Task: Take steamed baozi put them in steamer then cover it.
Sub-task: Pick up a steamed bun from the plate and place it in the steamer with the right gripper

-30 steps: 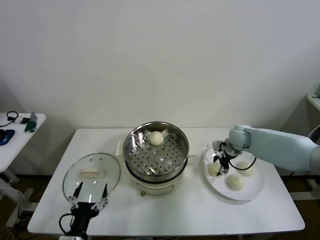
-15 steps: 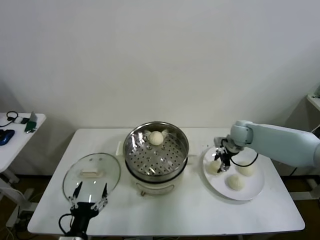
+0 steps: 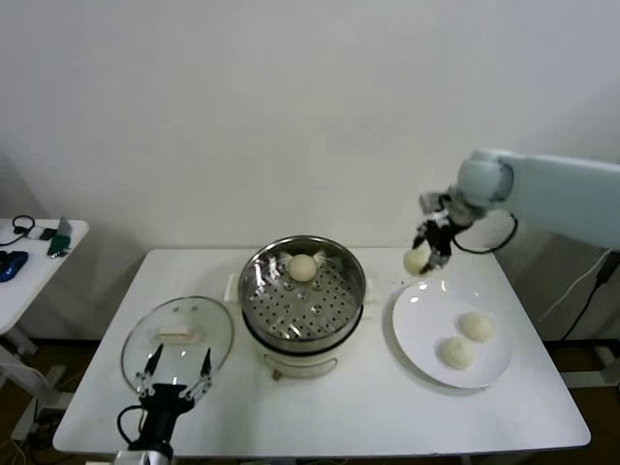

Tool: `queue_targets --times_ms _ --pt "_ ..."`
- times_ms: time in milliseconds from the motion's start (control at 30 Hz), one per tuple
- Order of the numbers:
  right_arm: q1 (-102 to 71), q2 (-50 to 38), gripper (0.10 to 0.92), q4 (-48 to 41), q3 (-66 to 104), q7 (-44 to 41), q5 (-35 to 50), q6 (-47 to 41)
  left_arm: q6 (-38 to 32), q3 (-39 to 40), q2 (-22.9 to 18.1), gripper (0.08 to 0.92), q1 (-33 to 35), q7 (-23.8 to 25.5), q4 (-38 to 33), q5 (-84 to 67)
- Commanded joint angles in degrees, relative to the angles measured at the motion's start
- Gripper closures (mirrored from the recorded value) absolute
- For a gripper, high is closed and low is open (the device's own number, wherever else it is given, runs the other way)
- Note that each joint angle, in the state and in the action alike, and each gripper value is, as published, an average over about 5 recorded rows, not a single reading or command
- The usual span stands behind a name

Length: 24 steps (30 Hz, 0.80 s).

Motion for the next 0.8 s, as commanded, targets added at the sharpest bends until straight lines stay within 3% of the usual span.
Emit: queue_targets --times_ms 33,333,800 --pt "16.97 9.45 0.397 7.50 1.92 0.05 14.61 -2.56 0.32 0.10 -0.08 0.177 -1.21 0.12 -0.33 -0.16" --pt "4.09 24.66 0.397 7.95 7.02 8.61 16.96 -8.18 0.39 0.15 -0.67 0.177 -0.57 0.22 -1.53 -0.24" --pt "-11.26 35.18 0.389 -6.72 5.16 11.06 9.32 -8.83 0.35 -0.30 -0.89 0.177 -0.01 0.20 -1.91 -0.79"
